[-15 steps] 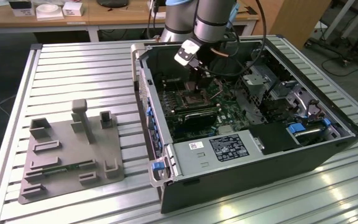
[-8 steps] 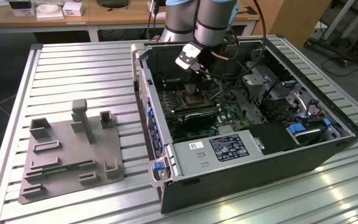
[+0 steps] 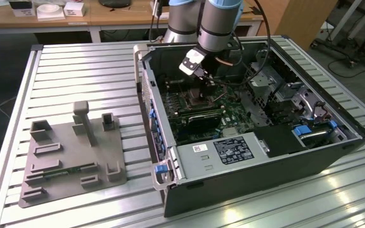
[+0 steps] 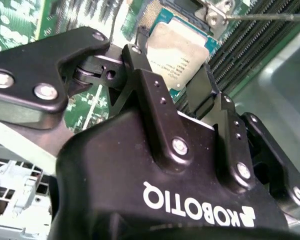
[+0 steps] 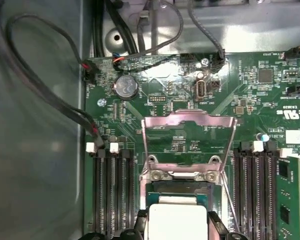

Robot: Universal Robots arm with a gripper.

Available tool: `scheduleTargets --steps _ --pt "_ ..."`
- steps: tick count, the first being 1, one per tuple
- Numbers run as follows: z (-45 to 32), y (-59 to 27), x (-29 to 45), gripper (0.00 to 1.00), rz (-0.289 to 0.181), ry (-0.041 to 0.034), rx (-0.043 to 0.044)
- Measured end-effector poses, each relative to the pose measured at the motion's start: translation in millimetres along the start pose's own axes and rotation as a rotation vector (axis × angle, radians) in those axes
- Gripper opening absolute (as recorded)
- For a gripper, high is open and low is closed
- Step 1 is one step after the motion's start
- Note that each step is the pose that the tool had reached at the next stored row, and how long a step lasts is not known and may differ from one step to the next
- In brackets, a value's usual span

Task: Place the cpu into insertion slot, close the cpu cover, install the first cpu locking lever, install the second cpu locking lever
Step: 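Place the cpu into insertion slot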

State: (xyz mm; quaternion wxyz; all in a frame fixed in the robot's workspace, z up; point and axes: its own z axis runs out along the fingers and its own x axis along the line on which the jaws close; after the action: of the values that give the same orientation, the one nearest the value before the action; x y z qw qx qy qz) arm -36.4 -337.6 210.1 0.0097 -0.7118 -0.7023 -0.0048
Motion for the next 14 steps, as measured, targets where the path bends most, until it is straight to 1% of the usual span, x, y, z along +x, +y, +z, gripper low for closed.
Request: scheduleTargets --steps 4,7,10,14 --pt "5.9 0.2 -1.7 0.54 -0.002 -0.0009 0.0000" --pt "9.9 0.7 -1.7 0.54 -0.023 -0.0022 0.0003" --pt "11.3 0.7 -2.8 0.54 -0.031 -0.0040 0.0006" --pt "12.5 0.8 -4.9 0.54 -0.020 -0.0039 0.0004"
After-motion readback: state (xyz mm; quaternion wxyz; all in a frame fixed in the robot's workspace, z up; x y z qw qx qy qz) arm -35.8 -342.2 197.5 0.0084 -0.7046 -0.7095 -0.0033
